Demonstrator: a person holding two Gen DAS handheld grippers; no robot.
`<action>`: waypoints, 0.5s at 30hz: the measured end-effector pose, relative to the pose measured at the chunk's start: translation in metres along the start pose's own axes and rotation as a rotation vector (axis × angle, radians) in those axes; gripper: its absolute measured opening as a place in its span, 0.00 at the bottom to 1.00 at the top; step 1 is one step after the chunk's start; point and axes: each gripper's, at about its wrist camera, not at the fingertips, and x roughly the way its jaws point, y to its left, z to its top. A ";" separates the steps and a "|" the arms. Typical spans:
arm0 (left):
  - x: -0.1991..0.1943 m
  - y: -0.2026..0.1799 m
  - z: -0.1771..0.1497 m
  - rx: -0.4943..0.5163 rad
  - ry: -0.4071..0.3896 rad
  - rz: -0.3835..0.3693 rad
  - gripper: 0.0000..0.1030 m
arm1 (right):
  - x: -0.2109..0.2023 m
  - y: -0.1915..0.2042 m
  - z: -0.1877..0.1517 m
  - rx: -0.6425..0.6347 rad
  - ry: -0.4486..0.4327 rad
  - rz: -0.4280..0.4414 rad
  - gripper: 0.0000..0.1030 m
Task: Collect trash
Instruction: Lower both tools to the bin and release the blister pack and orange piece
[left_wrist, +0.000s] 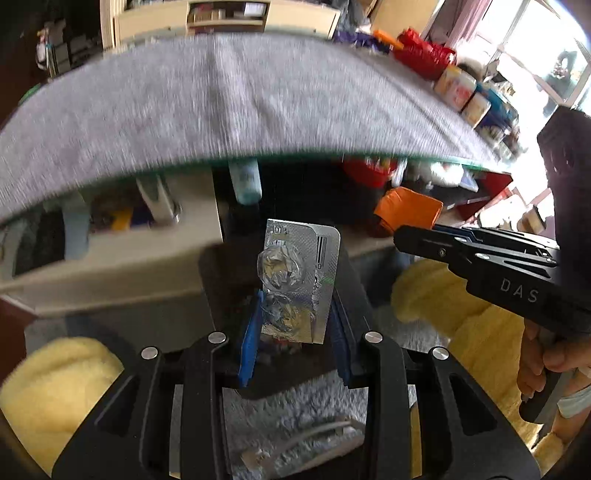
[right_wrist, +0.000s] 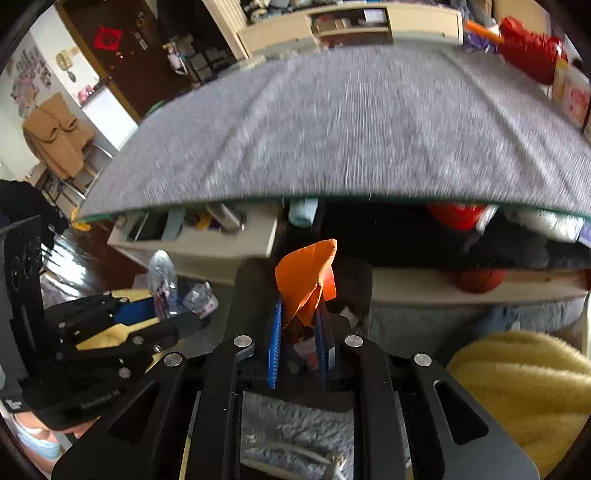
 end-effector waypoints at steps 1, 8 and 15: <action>0.006 0.001 -0.004 -0.006 0.016 -0.004 0.31 | 0.007 0.000 -0.002 0.003 0.016 -0.001 0.17; 0.040 0.010 -0.028 -0.039 0.110 -0.009 0.31 | 0.040 -0.008 -0.024 0.026 0.096 -0.006 0.17; 0.056 0.017 -0.033 -0.062 0.149 -0.027 0.32 | 0.054 -0.011 -0.020 0.048 0.124 -0.022 0.20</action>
